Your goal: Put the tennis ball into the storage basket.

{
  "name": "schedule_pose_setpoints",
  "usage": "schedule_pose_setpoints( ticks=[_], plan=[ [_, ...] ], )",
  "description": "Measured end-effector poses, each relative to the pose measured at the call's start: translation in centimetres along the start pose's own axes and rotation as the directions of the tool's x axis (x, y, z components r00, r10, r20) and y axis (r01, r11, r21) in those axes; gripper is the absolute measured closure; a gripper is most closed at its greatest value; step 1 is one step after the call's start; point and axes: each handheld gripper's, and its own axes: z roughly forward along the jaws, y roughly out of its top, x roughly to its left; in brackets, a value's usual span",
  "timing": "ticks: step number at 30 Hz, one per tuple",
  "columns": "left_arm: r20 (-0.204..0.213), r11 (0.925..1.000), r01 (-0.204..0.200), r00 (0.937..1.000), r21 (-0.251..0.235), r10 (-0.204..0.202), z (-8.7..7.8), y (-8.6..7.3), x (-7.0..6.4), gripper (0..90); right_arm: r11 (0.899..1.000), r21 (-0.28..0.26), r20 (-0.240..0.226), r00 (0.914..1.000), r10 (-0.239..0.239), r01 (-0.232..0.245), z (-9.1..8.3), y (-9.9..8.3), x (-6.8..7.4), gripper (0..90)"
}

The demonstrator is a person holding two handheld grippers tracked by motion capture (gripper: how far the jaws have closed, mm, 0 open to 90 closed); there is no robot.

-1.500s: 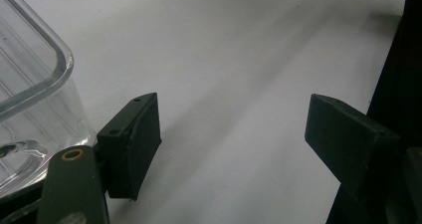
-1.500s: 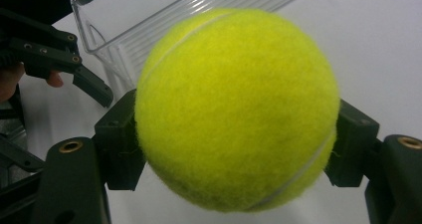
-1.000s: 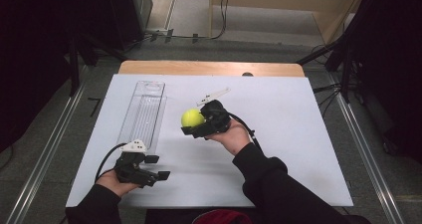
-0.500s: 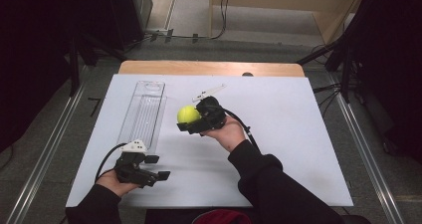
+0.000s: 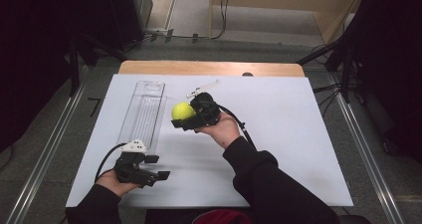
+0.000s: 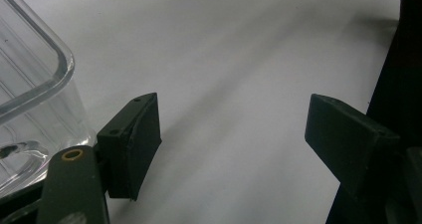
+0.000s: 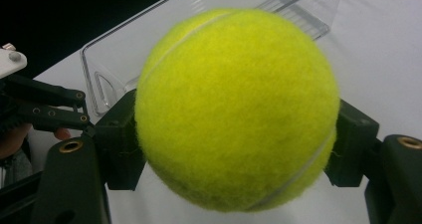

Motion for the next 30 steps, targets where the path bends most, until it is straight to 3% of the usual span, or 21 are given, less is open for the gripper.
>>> schedule_pose_setpoints(
  ticks=[30],
  plan=[
    [-0.007,0.9999,0.005,1.0000,-0.012,-0.005,-0.1,0.0,0.1,22.6,1.000,-0.012,-0.010,0.9997,-0.022,0.022,1.8,2.7,1.0,24.1]
  ],
)
